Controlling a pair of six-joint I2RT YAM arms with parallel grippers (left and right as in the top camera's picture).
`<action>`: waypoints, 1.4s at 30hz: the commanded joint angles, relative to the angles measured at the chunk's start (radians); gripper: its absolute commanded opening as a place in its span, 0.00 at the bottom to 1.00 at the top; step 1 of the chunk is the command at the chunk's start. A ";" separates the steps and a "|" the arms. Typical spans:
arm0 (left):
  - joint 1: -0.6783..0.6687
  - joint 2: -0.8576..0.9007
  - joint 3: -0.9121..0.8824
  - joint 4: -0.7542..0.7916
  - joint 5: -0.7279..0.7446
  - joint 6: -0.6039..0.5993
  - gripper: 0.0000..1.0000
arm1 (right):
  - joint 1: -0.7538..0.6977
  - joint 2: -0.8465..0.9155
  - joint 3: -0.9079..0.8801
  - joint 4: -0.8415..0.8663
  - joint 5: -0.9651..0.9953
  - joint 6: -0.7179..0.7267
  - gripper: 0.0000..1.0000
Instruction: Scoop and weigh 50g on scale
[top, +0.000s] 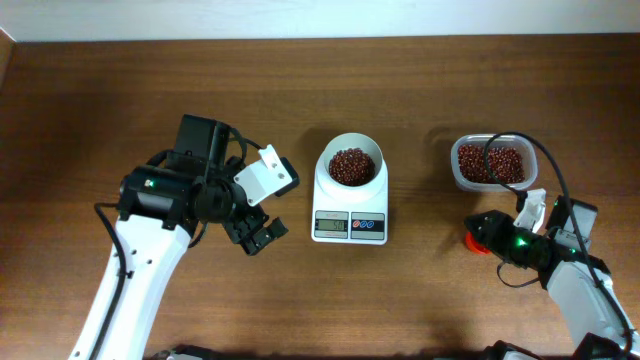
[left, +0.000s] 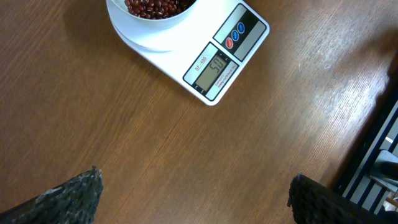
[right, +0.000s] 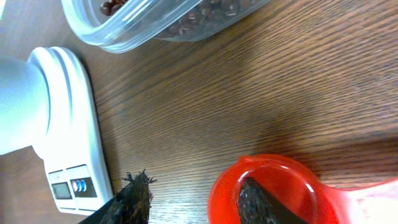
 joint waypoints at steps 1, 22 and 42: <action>0.004 -0.017 -0.001 0.002 0.014 0.009 0.99 | 0.003 -0.002 0.058 0.002 -0.080 0.007 0.68; 0.004 -0.017 -0.001 0.002 0.014 0.009 0.99 | 0.003 -0.357 0.515 -0.217 -0.097 0.004 0.99; 0.004 -0.017 -0.001 0.001 0.014 0.009 0.99 | 0.005 -0.356 0.515 -0.282 -0.098 -0.013 0.99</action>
